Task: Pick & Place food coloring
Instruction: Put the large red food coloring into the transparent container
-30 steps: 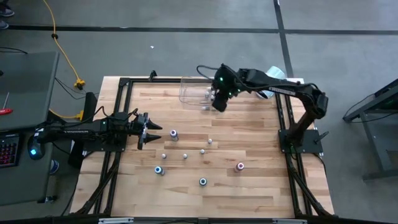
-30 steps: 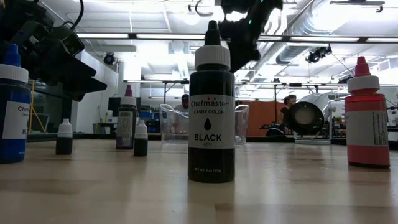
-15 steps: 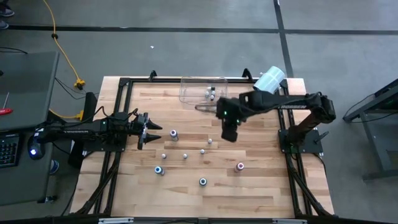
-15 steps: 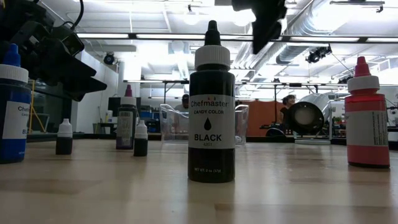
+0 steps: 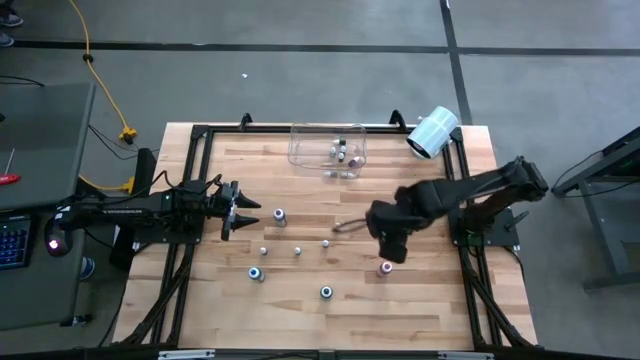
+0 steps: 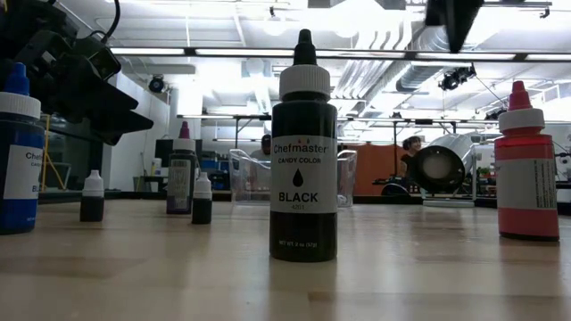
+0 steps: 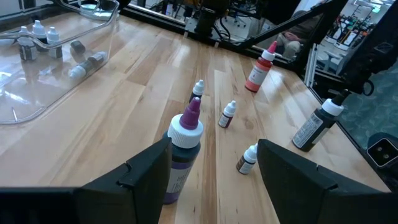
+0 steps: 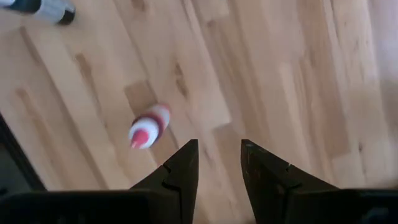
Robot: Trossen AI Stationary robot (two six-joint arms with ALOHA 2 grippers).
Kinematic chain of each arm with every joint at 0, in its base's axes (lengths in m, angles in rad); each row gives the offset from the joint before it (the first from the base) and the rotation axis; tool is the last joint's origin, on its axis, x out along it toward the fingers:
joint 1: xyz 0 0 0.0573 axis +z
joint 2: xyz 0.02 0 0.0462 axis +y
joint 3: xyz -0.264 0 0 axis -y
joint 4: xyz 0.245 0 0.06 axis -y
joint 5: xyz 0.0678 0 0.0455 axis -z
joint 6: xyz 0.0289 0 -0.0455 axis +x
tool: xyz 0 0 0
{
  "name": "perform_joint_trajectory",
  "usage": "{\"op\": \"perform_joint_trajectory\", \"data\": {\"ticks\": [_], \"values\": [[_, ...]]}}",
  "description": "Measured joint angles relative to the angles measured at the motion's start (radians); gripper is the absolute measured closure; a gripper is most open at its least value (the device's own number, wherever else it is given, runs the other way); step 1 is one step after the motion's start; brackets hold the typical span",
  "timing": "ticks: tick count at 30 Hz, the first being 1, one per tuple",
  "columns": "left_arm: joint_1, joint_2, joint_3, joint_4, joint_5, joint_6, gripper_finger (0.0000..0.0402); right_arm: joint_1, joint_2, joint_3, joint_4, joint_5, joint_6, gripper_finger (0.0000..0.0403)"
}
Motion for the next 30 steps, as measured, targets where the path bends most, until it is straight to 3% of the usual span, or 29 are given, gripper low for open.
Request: {"op": "perform_joint_trajectory", "data": {"ticks": [8,17,20,30], "values": [[0.000,0.000,0.000,0.000,0.000,0.000,0.0167,0.140,-0.006,-0.045,-0.008,-0.041,0.376,0.0292],[0.000,0.000,0.000,0.000,0.000,0.000,0.0167,0.187,-0.004,-0.251,0.401,-0.162,0.719,0.0292],[0.000,0.000,0.000,0.000,0.000,0.000,0.0167,0.177,-0.003,-0.270,0.439,-0.147,0.742,0.0292],[0.000,0.000,0.000,0.000,0.000,0.000,0.0167,0.127,-0.003,-0.237,0.296,-0.131,0.662,0.0292]]}}
